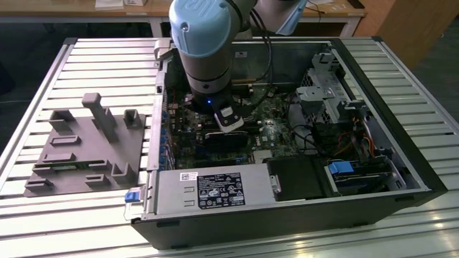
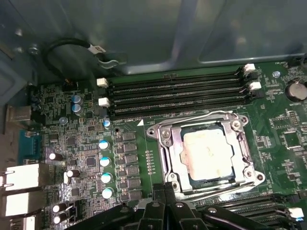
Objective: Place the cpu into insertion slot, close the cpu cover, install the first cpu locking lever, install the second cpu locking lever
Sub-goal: 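Install the second cpu locking lever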
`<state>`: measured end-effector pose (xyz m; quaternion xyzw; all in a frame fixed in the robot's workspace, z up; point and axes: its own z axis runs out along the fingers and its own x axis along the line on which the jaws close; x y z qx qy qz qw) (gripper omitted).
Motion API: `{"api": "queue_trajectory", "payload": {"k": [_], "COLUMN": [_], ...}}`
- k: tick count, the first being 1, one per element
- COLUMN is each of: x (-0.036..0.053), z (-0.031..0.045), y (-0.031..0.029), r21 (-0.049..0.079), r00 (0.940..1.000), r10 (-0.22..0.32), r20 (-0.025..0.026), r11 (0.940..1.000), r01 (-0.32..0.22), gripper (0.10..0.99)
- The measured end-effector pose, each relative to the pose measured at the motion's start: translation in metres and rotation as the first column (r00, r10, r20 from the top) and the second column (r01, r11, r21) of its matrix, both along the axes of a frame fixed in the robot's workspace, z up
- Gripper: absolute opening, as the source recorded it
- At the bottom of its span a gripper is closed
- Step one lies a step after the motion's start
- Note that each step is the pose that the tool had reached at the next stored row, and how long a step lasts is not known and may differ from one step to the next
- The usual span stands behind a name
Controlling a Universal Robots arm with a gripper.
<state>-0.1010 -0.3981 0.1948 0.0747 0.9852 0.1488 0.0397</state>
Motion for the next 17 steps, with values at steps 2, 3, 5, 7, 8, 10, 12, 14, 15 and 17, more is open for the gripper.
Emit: {"api": "queue_trajectory", "payload": {"k": [2,3,5,7,8,10,12,14,15,17], "x": [0.0,0.0,0.0,0.0,0.0,0.0002,0.001,0.003,0.0043,0.008], "z": [0.0042,0.0064,0.0108,0.0142,0.0155,0.0173,0.0175,0.0175,0.0175,0.0175], "y": [0.0,0.0,0.0,0.0,0.0,0.0001,0.0001,0.0002,0.0002,0.0002], "r21": [0.0,0.0,0.0,0.0,0.0,-0.002,-0.011,-0.023,-0.028,-0.032], "r00": [1.0,1.0,1.0,1.0,1.0,1.0,1.0,1.0,1.0,0.9999], "r10": [0.0,0.0,0.0,0.0,0.0,0.0,-0.001,-0.006,-0.008,-0.012], "r20": [-0.0001,0.0,-0.0001,-0.0001,-0.0001,-0.0001,-0.0001,0.0,0.0,0.0001], "r11": [1.0,1.0,1.0,1.0,1.0,1.0,0.9999,0.9997,0.9996,0.9994], "r01": [0.0,0.0,0.0,0.0,0.0,0.0,0.001,0.006,0.008,0.012], "gripper": [0.102,0.102,0.102,0.102,0.102,0.102,0.102,0.102,0.102,0.102]}}
